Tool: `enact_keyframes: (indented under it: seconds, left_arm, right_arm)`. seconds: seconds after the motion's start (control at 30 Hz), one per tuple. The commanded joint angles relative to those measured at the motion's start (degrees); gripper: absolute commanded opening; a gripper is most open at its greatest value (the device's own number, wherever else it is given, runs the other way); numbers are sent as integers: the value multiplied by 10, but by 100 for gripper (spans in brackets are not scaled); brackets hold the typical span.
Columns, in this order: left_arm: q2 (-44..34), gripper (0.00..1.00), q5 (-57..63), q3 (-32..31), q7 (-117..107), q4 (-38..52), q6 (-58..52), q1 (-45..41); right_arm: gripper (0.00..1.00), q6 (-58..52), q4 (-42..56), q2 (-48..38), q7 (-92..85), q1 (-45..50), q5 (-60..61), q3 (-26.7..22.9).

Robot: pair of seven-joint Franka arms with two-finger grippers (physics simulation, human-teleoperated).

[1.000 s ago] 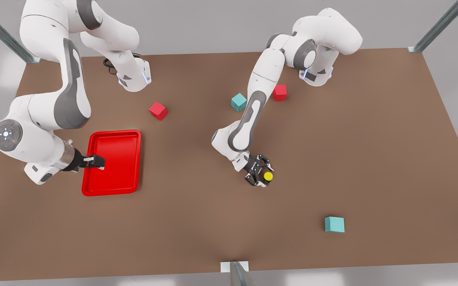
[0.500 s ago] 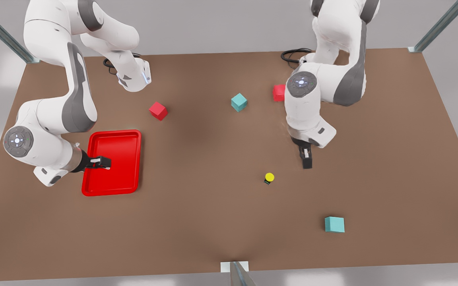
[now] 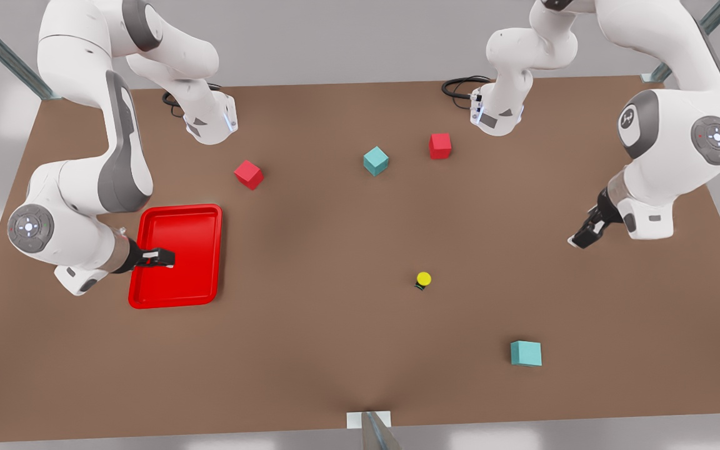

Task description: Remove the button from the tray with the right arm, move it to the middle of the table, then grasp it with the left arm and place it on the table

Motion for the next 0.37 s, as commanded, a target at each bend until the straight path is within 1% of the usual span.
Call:
enact_keyframes:
  seconds: [0.0,0.33]
  left_arm:
    - [-1,100,6,-1,504,-1,8,2]
    - [-3,100,7,-6,504,-2,7,1]
  right_arm:
    - [100,0,0,-1,3,0,0,0]
    - [100,-5,0,-2,3,1,0,0]
